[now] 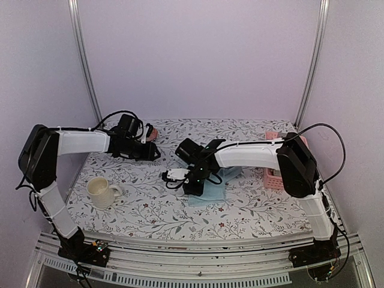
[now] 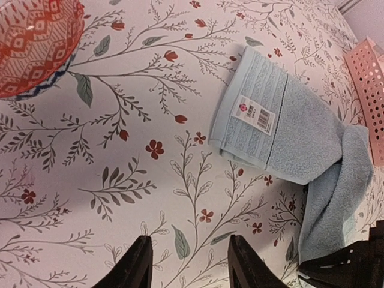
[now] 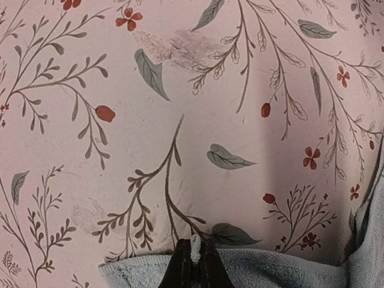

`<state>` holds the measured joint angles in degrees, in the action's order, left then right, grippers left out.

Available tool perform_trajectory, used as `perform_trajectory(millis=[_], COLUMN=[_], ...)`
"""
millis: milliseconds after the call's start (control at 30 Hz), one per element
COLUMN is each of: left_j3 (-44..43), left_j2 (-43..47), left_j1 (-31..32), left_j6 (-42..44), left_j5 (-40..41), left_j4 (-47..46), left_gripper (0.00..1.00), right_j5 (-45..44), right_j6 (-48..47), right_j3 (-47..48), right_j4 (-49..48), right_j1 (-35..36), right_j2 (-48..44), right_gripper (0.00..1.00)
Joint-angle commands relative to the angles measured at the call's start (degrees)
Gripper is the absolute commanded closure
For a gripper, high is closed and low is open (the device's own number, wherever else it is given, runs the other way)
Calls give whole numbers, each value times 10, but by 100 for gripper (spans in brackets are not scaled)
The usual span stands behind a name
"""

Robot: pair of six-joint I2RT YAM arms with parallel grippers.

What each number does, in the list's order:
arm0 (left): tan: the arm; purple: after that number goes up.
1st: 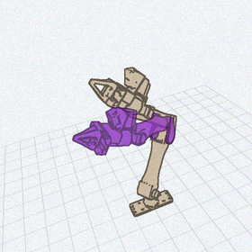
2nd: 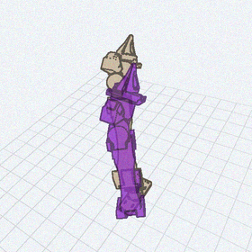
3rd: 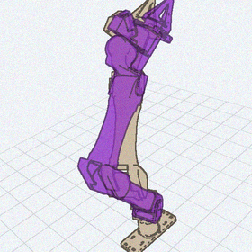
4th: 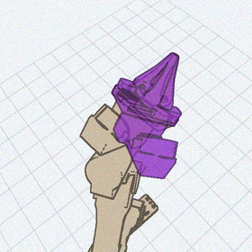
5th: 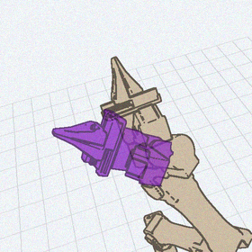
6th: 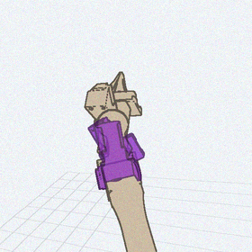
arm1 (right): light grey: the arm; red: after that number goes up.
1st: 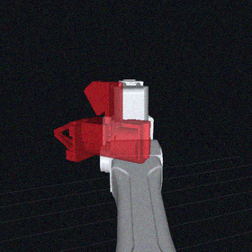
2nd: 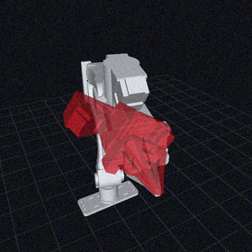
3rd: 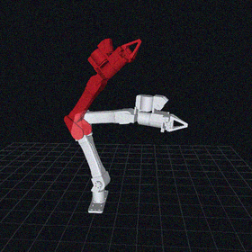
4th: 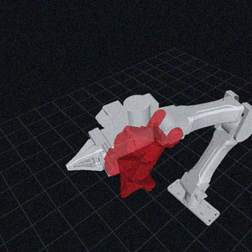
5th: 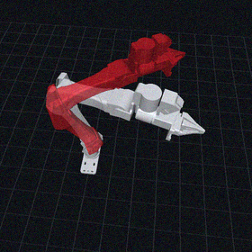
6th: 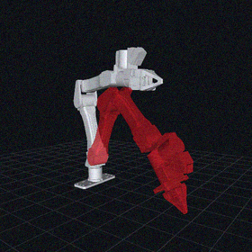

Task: Roll the towels
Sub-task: Pick up the towel from the center of the board.

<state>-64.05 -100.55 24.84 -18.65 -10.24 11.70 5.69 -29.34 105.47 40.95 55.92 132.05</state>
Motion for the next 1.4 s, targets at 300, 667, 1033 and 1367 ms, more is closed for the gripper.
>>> perform_trajectory(millis=[300, 667, 1033, 1367], left_j3=[-155, -285, -336, -339], left_j2=[-154, -261, -315, -329], left_j1=[24, 54, 52, 53], left_j6=[61, 49, 27, 30], left_j5=[-78, -25, -10, -29], left_j4=[29, 109, 127, 142], left_gripper=[60, 60, 62, 87], right_j5=[93, 115, 133, 117], right_j6=[-44, -24, -13, -14], right_j3=[-157, -241, -248, -253], right_j4=[14, -25, -29, -29], right_j1=[-170, -250, -250, -250], right_j2=[-325, -374, -362, -359], right_gripper=[96, 96, 95, 94])
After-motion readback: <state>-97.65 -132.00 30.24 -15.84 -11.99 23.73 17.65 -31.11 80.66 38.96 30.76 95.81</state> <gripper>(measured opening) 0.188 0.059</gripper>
